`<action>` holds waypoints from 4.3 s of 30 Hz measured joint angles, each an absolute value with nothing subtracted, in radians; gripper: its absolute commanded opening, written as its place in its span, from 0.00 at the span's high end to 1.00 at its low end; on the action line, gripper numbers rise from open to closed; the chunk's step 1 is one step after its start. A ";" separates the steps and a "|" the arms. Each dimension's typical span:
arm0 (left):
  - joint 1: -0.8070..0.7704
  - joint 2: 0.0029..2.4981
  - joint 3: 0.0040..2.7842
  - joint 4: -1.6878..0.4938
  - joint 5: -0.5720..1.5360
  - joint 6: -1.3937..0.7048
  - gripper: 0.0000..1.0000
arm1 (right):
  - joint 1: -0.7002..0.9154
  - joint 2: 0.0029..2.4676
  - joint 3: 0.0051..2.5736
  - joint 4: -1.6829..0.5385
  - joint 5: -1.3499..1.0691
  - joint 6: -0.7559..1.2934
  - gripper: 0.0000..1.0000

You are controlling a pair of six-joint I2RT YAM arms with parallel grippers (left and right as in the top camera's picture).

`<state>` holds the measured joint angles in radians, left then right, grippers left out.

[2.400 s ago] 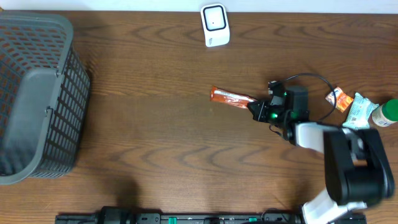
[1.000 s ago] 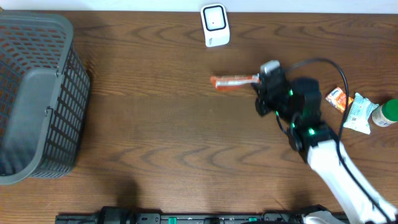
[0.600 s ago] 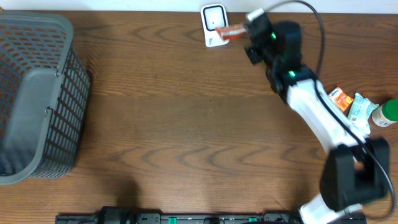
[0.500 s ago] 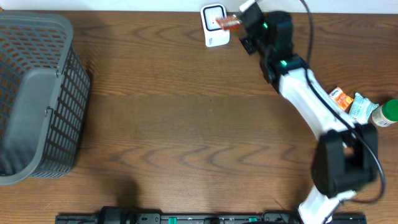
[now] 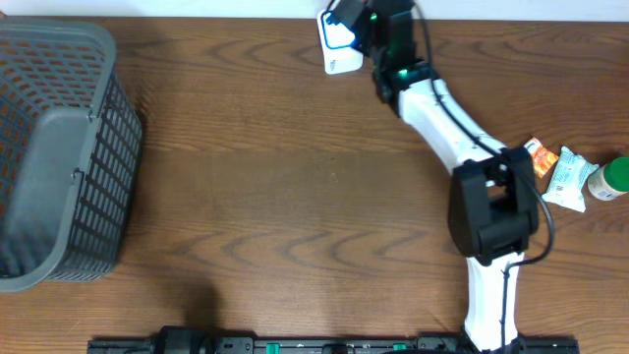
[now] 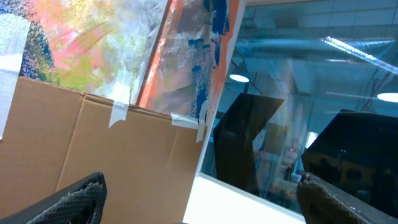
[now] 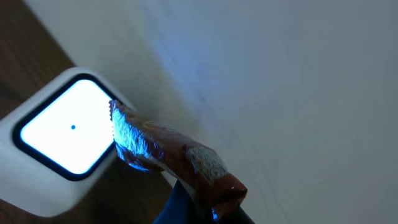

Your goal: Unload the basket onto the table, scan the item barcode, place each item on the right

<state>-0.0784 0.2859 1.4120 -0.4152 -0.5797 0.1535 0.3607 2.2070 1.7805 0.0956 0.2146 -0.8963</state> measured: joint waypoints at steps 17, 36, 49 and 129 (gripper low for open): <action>-0.078 0.286 1.412 -0.415 -0.580 0.154 0.02 | 0.466 2.297 1.792 -0.209 0.278 -1.035 0.99; -0.078 0.286 1.412 -0.415 -0.580 0.154 0.02 | 0.445 2.199 1.792 -0.531 0.265 -0.922 0.99; -0.078 0.286 1.412 -0.415 -0.580 0.154 0.02 | 0.125 1.876 1.803 -0.879 0.067 -0.527 0.99; -0.078 0.286 1.412 -0.415 -0.580 0.154 0.02 | -0.252 0.852 1.413 -0.662 -0.234 -0.080 0.01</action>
<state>-0.0784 0.2859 1.4120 -0.4149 -0.5800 0.1535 -0.2520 0.8524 1.4128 -0.6621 -0.2344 -0.0795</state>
